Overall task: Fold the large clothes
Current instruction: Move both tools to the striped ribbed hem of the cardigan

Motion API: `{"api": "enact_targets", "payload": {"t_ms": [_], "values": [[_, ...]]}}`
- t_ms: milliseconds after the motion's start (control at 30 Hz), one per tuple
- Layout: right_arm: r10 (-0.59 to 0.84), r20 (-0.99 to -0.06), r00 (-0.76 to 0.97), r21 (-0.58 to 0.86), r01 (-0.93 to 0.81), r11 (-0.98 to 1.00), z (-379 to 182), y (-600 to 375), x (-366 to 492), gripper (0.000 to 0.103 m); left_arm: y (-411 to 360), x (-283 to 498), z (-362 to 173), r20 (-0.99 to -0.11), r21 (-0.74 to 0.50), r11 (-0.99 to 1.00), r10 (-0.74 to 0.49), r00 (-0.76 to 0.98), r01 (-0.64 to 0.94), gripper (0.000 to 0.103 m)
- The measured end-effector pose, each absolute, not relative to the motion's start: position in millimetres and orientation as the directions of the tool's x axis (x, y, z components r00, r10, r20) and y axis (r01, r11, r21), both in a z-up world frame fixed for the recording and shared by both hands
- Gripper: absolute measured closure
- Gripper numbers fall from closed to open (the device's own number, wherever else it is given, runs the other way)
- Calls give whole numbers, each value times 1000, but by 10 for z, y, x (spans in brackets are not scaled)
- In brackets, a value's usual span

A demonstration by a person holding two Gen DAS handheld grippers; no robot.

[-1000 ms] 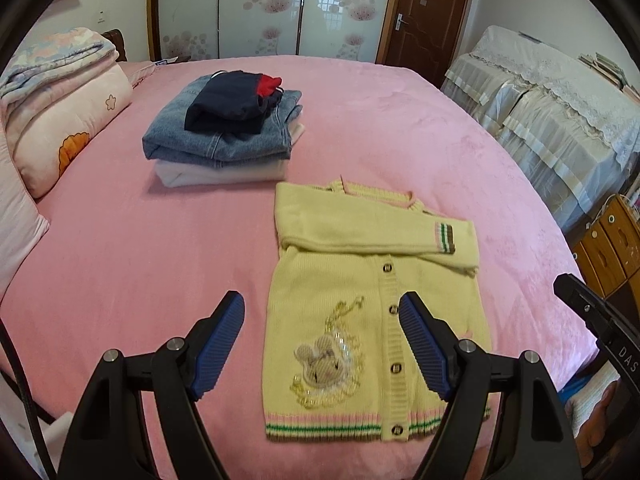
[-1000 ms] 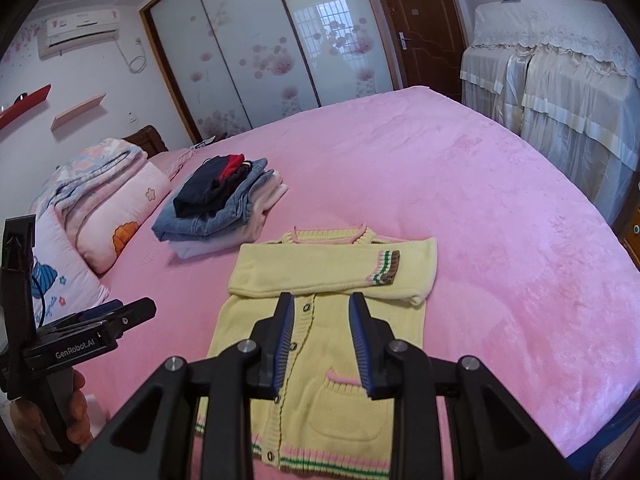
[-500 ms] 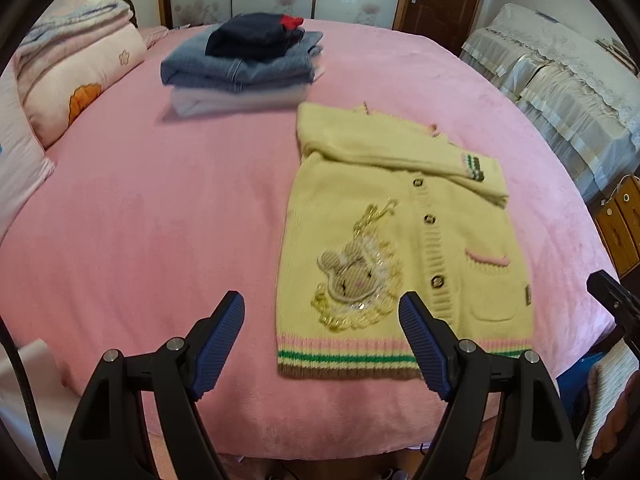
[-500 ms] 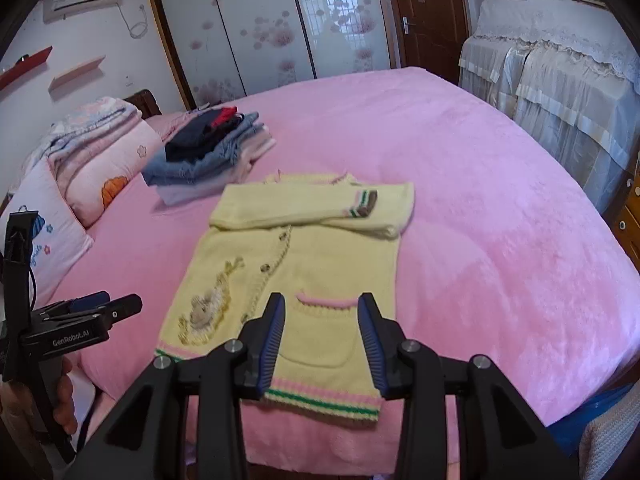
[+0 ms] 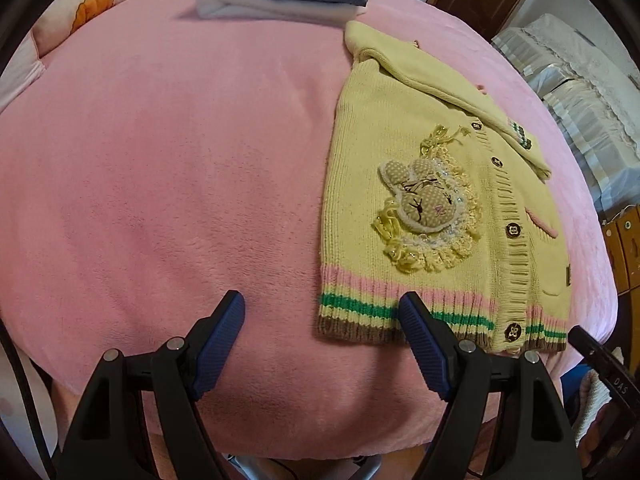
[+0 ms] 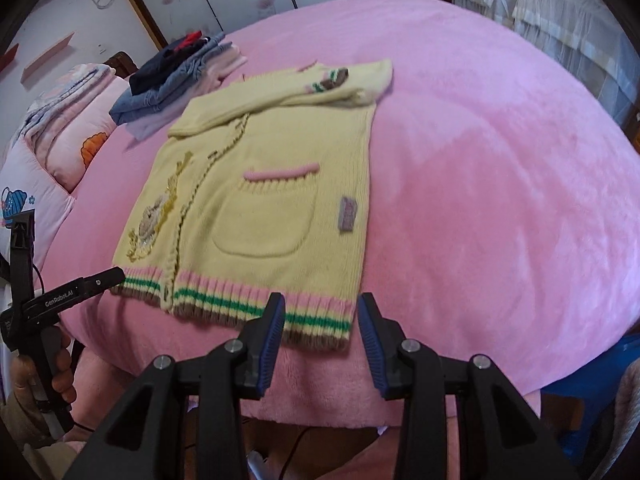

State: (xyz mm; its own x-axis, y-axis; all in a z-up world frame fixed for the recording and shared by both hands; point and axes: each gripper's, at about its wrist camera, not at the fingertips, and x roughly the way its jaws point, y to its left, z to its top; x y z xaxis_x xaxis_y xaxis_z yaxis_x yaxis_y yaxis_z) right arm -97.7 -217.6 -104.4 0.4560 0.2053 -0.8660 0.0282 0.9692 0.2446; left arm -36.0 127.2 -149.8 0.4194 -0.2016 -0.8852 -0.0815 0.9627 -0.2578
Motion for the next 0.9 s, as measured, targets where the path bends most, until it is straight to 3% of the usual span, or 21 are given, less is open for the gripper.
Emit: {"api": "enact_targets", "payload": {"t_ms": [467,567,633,733,900], "values": [[305,-862,405,353,48,934,-1298,-2246,-934,65,1227,-281,-1637,-874,-280,960,-243,421,-26,26],[323,-863,389,355,11,935,-1323,-2165,-912,78,1192,-240,-1638,-872,-284,958,-248,422,-24,39],[330,-864,381,356,-2,934,-1333,-2118,-899,87,1160,-242,-1630,-872,-282,959,-245,424,-25,63],[322,-866,382,342,-18,940,-1324,-2071,-894,90,1104,-260,-1608,-871,-288,957,-252,422,-23,81],[292,-868,401,294,-57,954,-1233,-2004,-914,92,996,-238,-1516,-892,-244,970,-224,393,-1,93]]}}
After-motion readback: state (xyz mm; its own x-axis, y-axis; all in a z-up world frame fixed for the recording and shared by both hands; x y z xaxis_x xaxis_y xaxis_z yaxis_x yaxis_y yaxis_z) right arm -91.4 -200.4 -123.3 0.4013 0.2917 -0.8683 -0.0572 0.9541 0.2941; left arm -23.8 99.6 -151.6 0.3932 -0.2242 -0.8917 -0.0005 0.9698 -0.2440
